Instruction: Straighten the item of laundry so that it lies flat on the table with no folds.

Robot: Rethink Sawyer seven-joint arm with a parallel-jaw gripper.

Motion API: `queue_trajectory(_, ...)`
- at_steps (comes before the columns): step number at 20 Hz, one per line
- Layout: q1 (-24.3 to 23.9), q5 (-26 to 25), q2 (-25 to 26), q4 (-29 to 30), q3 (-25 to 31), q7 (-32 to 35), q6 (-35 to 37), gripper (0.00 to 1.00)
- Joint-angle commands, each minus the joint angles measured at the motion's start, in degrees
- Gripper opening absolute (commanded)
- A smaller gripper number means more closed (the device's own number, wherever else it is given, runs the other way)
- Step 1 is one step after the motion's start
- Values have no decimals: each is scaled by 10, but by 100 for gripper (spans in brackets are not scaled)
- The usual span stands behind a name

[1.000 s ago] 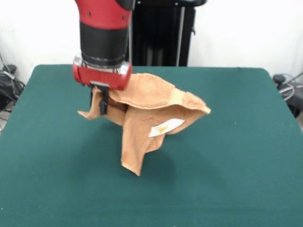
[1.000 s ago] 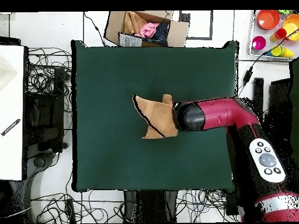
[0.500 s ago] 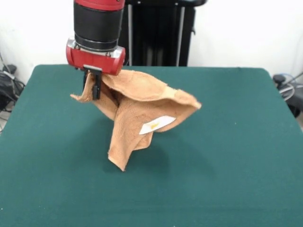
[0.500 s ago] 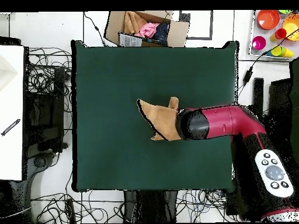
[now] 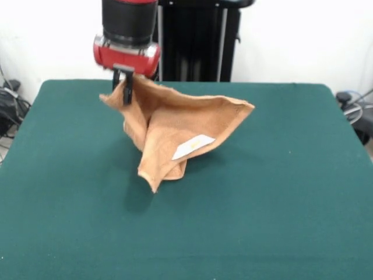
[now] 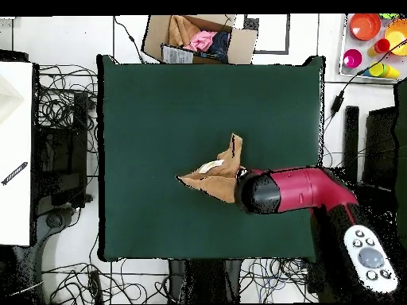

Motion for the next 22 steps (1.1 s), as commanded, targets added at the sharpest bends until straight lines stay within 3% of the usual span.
queue_trajectory(1, 32, 92, -174, 118, -37, 3, 117, 0)
queue_trajectory(4, 38, 122, -219, 98, -42, -42, 197, 0)
queue_trajectory(9, 24, 132, -234, 38, -19, -103, 284, 0)
queue_trajectory(18, 15, 145, -210, -24, 23, -124, 321, 0)
queue_trajectory(22, 35, 155, -195, -28, 21, -89, 316, 0)
